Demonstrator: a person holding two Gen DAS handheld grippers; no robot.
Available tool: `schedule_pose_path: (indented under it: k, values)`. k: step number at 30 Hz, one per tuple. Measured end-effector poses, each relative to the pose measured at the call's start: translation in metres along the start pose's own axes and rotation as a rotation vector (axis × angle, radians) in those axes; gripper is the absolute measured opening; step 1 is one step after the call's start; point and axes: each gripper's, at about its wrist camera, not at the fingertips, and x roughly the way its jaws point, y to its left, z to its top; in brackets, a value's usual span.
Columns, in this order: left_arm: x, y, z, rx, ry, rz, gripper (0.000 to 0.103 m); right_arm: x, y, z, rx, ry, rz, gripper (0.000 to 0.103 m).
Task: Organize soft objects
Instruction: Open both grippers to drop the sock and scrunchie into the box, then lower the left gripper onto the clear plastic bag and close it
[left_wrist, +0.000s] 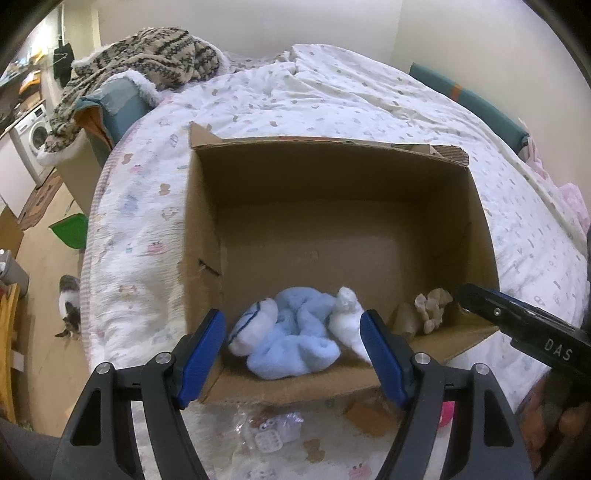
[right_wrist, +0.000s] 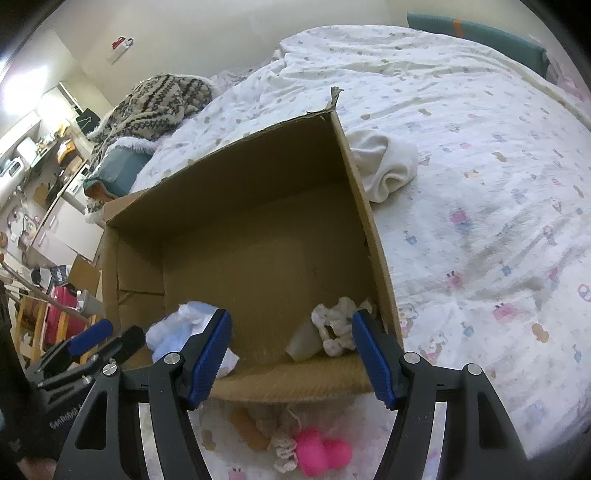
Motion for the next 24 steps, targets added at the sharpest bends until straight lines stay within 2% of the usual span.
schedule_pose_path:
  k: [13,20,24]
  values:
    - [-0.027,0.035,-0.03,-0.104,0.019,0.012,0.073,-0.024,-0.001,-0.027,0.014,0.006,-0.004,0.071]
    - [-0.036,0.052,-0.046,-0.152,0.045,0.027,0.073,-0.028,0.001,-0.048,0.037,0.048,0.008,0.071]
    - [-0.033,0.07,-0.055,-0.242,0.089,0.013,0.073,-0.031,0.0,-0.056,0.061,0.06,0.02,0.071]
